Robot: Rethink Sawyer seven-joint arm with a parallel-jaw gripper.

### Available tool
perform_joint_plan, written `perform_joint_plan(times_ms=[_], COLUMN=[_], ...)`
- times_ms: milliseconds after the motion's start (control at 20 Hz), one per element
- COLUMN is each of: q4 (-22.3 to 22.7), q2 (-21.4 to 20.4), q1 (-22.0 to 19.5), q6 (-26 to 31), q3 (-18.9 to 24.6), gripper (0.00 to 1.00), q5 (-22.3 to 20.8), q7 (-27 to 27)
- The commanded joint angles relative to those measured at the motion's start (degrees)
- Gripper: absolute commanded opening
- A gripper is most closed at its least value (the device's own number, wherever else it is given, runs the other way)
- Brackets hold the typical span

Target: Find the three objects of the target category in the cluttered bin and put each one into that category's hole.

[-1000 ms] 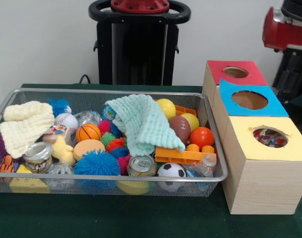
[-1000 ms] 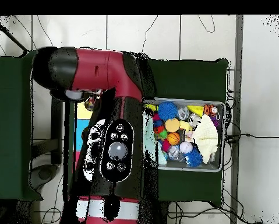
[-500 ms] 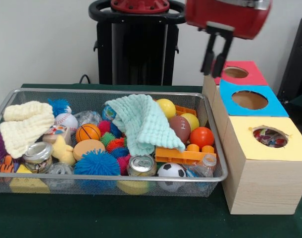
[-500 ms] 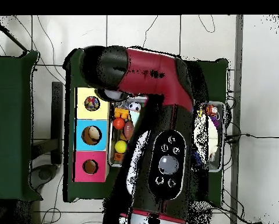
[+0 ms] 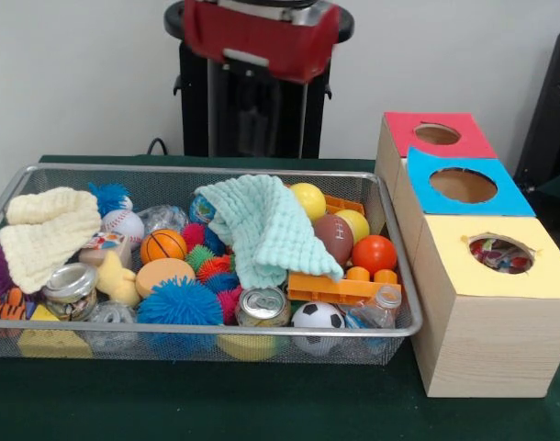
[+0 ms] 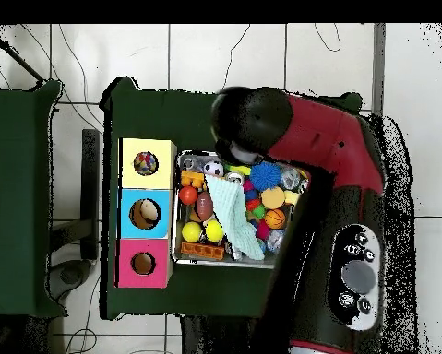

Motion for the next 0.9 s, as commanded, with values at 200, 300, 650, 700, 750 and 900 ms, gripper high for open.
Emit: perform_joint_plan(times_ms=[200,300,650,700,750,900], q4=[15.29,16.02,16.6,16.68,16.5,14.79], q2=[-1.04,-1.44,-2.02,-2.15,-2.22,-1.02], q1=[-6.3,-7.01,-10.14,-10.74,-11.38,-13.93], q6=[-6.6,-7.33,-5.69,-5.84,-5.93,-5.02], q3=[13.07,14.22,17.62,18.08,18.57,20.73], gripper=[0.0,0.0,0.0,0.0,0.0,0.0], q5=[-6.82,-7.73,-11.85,-12.11,-12.57,-14.03], q7=[-20.42,-20.12,-21.84,-21.96,-22.13,-23.75])
